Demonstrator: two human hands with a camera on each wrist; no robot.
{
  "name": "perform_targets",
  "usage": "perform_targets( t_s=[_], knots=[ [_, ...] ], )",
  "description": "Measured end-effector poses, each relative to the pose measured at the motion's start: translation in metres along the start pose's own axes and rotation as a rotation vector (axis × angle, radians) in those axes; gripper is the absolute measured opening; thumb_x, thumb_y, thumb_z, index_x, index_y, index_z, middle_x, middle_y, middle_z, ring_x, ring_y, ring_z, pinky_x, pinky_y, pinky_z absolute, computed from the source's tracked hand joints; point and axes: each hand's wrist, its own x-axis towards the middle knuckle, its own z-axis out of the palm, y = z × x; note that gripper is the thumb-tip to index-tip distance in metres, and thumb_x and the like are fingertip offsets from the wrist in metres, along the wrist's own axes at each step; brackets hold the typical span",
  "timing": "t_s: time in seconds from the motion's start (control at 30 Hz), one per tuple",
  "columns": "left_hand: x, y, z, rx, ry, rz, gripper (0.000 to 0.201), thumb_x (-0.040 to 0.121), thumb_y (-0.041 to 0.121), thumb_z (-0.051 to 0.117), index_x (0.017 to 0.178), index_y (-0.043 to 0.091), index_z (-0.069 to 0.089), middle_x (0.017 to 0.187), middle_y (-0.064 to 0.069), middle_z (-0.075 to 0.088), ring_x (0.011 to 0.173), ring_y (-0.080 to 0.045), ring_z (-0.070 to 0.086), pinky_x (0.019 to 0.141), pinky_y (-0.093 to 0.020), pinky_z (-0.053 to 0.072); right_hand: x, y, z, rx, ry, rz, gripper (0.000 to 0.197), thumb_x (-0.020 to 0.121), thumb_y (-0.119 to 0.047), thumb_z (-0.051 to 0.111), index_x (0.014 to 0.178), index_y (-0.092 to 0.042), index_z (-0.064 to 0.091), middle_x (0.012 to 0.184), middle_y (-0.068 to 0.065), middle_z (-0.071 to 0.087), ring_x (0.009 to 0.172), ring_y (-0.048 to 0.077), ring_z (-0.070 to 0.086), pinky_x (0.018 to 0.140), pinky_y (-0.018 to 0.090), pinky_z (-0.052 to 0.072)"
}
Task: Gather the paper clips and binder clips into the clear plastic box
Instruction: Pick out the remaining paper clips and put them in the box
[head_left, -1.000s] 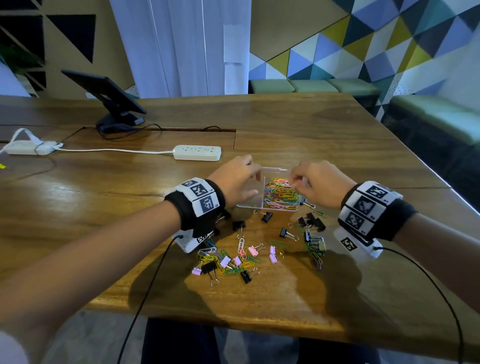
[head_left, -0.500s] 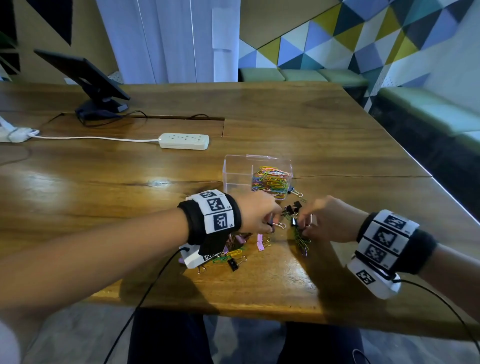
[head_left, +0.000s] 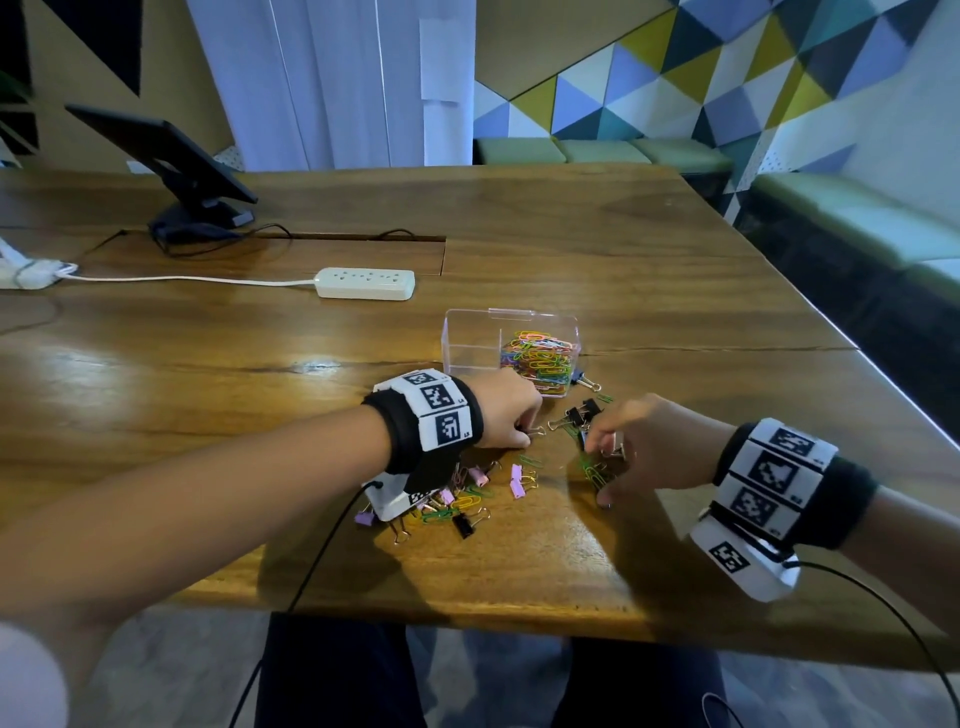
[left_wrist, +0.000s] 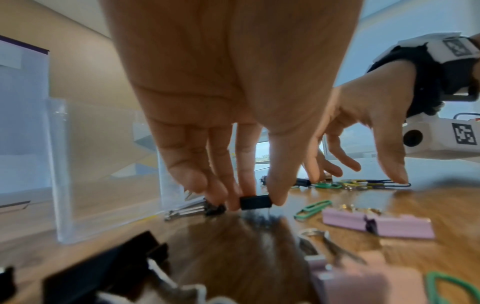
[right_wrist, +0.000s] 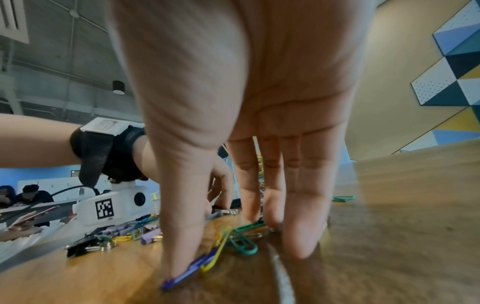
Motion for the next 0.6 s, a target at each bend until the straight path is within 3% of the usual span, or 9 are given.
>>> perform_targets(
  t_s=[0.2,0.4,0.5,0.6],
  knots=[
    [-0.005,-0.003,0.002,-0.017,0.042,-0.024,0.024,0.089,0.035,0.057,0.101,0.014,0.060,0.105,-0.004,0.058,0.095,-0.018,0.053,0.072,-0.027,0.038,0.007,-0.003,-0.001,0.009,-0.042,0.058,0.046,0.072,-0.033,0.076,0.113,-0.019,0.060,0.100,-0.010,0.053,0.071,-0.005,0.045,0.068,0.011,0.041],
    [-0.006,0.010,0.003,-0.122,-0.017,0.035,0.019,0.087,0.033,0.062,0.092,0.014,0.064,0.081,0.006,0.053,0.080,-0.012,0.049,0.070,-0.026,0.038,0.013,-0.007,-0.005,-0.029,-0.078,0.089,0.033,0.079,-0.017,0.070,0.111,-0.024,0.064,0.115,-0.007,0.060,0.090,0.009,0.056,0.087,0.026,0.049],
    [-0.005,0.011,0.004,-0.144,-0.090,0.035,0.020,0.085,0.031,0.065,0.096,0.014,0.062,0.086,0.005,0.058,0.082,-0.013,0.053,0.070,-0.025,0.040,0.011,-0.007,-0.005,0.008,-0.064,0.098,0.033,0.081,-0.014,0.068,0.112,-0.024,0.064,0.115,-0.007,0.061,0.095,0.010,0.058,0.086,0.024,0.050],
    [-0.005,0.011,0.002,-0.110,-0.127,0.048,0.021,0.084,0.026,0.067,0.100,0.014,0.060,0.098,0.000,0.063,0.091,-0.018,0.056,0.072,-0.026,0.040,0.006,-0.009,-0.004,0.013,-0.048,0.075,0.037,0.079,-0.018,0.070,0.116,-0.021,0.062,0.112,-0.008,0.060,0.088,0.006,0.056,0.076,0.014,0.046]
  ],
)
